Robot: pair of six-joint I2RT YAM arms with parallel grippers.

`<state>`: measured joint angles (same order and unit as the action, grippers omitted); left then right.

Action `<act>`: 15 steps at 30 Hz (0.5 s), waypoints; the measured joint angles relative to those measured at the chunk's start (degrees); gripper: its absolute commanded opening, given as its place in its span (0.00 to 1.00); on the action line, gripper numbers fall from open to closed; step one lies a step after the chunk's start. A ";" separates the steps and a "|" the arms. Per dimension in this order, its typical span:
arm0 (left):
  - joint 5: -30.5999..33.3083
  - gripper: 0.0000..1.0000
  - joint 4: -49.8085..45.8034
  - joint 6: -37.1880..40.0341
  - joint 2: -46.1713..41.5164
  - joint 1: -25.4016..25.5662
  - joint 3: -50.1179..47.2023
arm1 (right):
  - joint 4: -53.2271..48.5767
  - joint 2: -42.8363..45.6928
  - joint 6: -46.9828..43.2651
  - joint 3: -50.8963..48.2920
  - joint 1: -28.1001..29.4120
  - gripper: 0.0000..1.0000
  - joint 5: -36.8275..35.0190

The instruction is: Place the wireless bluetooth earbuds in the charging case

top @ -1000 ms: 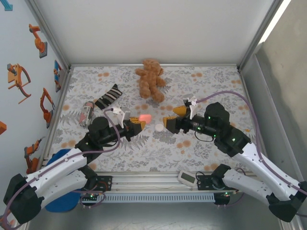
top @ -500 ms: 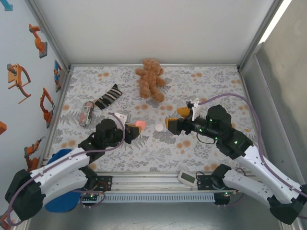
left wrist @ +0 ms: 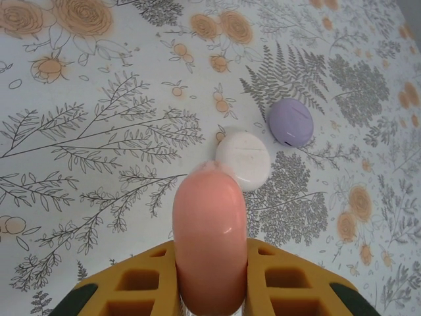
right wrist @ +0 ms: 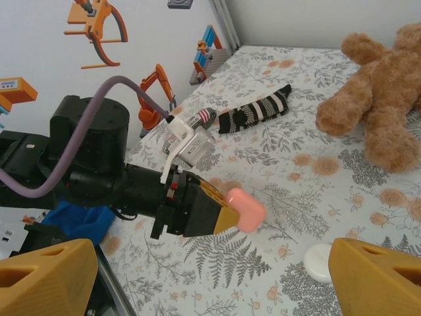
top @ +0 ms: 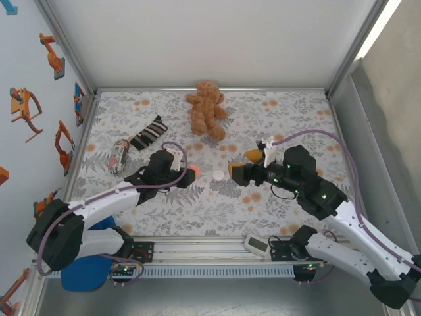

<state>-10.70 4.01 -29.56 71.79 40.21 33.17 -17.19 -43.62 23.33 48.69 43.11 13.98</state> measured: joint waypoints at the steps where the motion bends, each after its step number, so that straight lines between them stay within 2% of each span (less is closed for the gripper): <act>1: -0.50 0.00 0.04 -0.39 1.20 -0.66 0.31 | -0.02 0.20 0.00 0.00 0.00 0.90 -0.13; 8: -5.95 0.00 2.47 -3.65 9.81 -5.51 0.92 | -0.39 1.25 0.00 -0.44 0.00 0.90 -0.42; 15: -10.21 0.00 5.33 -5.31 16.11 -5.86 3.72 | -2.25 3.08 -0.02 -0.72 0.00 0.90 -1.73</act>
<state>-20.91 9.34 -34.87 87.90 34.35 36.88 -19.44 -40.53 23.31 47.97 43.11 12.25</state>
